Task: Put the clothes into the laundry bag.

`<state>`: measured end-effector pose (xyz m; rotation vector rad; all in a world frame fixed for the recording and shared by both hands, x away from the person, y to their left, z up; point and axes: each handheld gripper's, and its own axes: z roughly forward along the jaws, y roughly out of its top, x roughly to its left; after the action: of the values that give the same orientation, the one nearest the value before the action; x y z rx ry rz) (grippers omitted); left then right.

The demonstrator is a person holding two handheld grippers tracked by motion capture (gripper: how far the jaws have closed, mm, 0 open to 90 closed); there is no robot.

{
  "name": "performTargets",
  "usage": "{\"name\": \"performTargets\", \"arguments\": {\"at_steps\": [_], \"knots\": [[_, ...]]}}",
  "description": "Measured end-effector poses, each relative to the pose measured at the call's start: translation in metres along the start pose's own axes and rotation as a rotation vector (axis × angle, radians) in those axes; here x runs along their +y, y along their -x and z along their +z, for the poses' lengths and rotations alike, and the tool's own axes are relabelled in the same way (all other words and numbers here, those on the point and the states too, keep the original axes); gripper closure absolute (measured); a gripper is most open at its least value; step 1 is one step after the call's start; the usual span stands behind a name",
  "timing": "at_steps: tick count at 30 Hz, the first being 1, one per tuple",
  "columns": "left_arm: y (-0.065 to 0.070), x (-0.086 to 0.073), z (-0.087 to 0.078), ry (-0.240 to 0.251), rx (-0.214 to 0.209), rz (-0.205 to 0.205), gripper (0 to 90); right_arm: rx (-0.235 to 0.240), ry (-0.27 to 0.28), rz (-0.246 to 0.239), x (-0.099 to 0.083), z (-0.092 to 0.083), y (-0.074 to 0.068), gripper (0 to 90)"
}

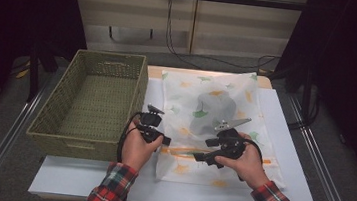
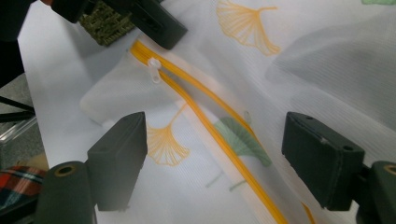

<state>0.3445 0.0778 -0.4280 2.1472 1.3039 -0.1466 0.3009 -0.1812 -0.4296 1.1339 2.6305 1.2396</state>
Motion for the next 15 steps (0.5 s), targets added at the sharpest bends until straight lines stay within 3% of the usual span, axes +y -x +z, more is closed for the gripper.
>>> {"name": "performTargets", "arguments": {"at_steps": [11,15], "knots": [[0.001,0.0,-0.001,0.004,0.005,-0.007,87.5,0.039,-0.014,-0.007,0.004,0.017,-0.012,26.5],[0.001,0.0,-0.003,0.005,0.001,-0.011,87.6,0.056,-0.034,-0.019,0.004,0.024,-0.015,32.6]]}}
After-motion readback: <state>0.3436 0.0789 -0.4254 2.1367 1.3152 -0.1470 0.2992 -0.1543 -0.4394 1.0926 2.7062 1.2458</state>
